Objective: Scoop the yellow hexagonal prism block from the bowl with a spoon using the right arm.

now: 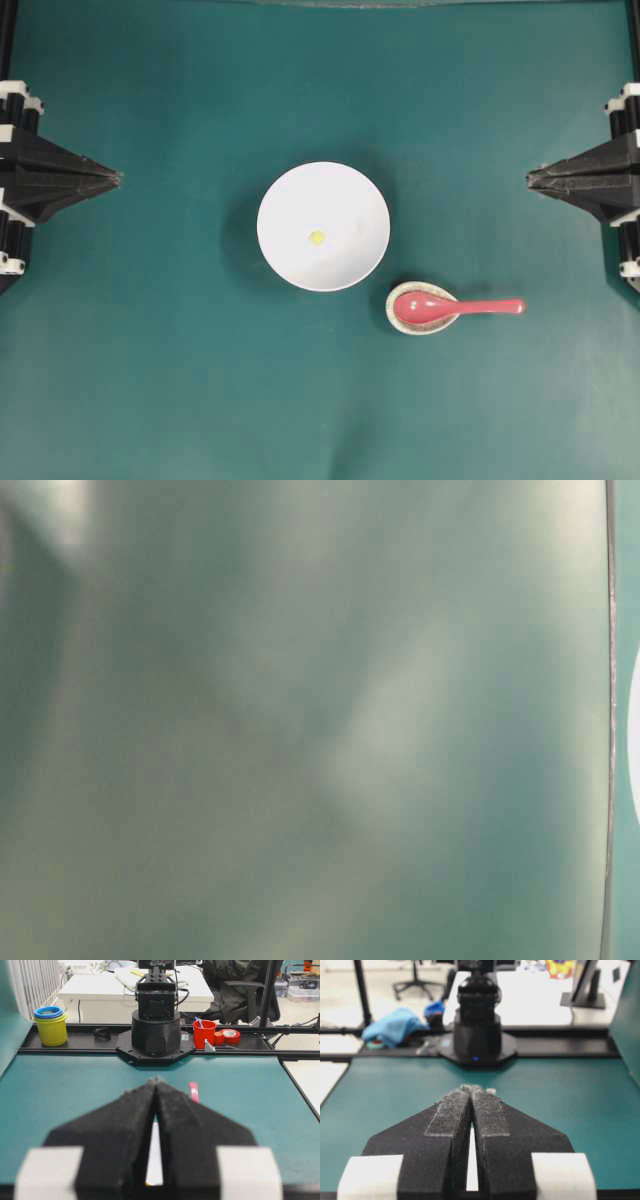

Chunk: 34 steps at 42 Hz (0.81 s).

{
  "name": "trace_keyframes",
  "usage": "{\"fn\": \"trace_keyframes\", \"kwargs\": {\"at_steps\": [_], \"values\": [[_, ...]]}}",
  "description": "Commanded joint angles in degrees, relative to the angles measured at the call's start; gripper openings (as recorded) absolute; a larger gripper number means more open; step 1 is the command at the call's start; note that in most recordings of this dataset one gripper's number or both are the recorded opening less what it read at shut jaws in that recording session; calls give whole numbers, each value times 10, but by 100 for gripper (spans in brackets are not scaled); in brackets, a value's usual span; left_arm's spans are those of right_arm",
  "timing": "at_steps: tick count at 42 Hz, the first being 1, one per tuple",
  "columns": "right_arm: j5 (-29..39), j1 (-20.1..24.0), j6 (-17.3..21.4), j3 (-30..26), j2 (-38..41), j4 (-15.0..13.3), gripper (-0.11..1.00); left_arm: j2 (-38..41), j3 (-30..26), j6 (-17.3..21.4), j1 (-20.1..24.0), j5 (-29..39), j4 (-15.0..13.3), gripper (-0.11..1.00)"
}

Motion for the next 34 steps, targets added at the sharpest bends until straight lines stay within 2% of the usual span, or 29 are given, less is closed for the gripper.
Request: {"fn": "trace_keyframes", "kwargs": {"at_steps": [1,9,27,30,34], "values": [[-1,1,-4,-5,4,-1,0,6,-10,-4,3,3,2,0],[19,1,-4,-4,9,-1,0,5,-11,-4,2,-2,5,0],[11,1,2,-4,9,1,1,11,-11,-4,2,-4,5,0],[10,1,3,-4,9,5,9,9,-11,-4,2,-4,4,0],[10,1,3,-3,11,10,26,7,-11,-4,2,-3,5,0]]}}
